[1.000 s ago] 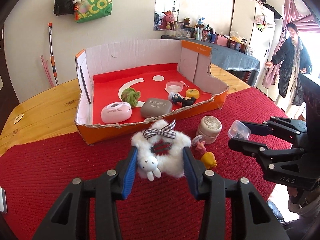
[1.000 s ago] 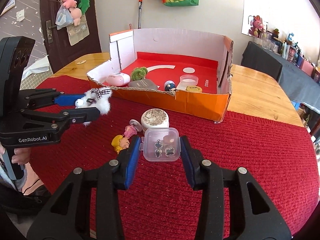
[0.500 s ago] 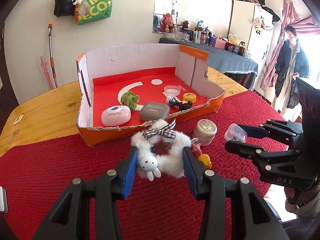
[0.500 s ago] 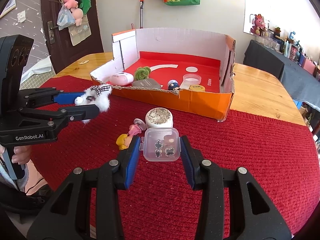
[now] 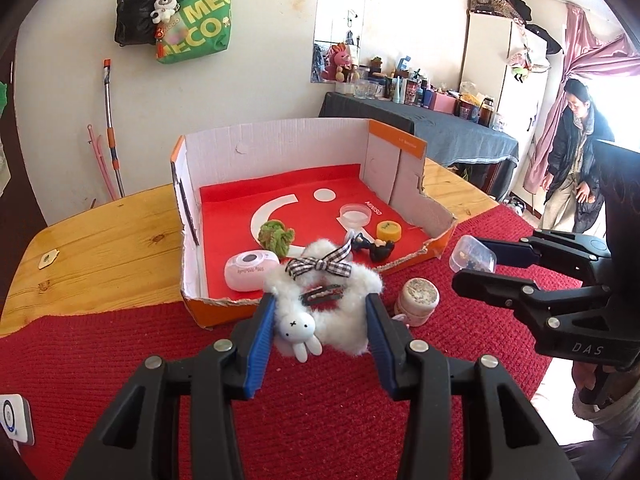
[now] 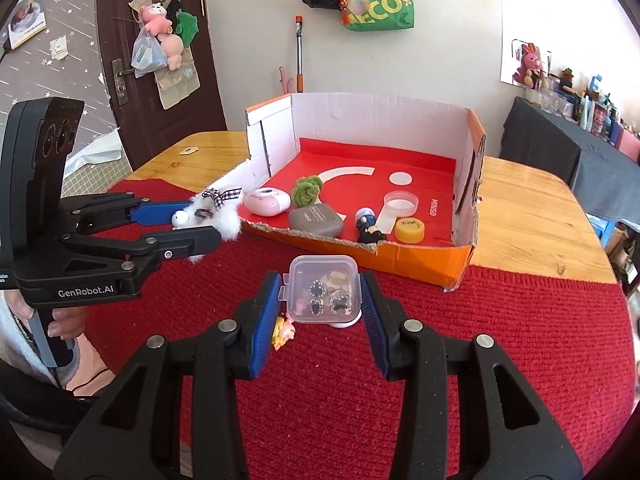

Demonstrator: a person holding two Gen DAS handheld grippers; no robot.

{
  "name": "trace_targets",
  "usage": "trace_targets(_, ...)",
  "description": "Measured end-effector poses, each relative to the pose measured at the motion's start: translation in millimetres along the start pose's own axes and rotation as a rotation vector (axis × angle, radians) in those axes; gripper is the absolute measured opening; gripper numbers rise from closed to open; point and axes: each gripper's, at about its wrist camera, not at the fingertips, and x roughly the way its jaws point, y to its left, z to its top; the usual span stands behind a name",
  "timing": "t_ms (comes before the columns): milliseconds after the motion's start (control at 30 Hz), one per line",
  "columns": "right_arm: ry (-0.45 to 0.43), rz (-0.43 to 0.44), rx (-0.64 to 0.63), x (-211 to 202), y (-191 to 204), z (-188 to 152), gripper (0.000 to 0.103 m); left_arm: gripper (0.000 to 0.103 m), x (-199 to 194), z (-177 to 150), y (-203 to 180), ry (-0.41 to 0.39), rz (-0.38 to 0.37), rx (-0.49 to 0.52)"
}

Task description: Organize objects

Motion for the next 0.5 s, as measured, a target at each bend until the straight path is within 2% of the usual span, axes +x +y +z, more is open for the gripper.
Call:
trace_targets(267,0.035,0.051,-0.068,39,-10,60,0.038,0.046,27,48,27,0.03,0.109,-0.004)
trace_targets(500,0.173,0.07,-0.116,109,-26,100,0.038,0.046,75,89,45,0.095,0.131,-0.005)
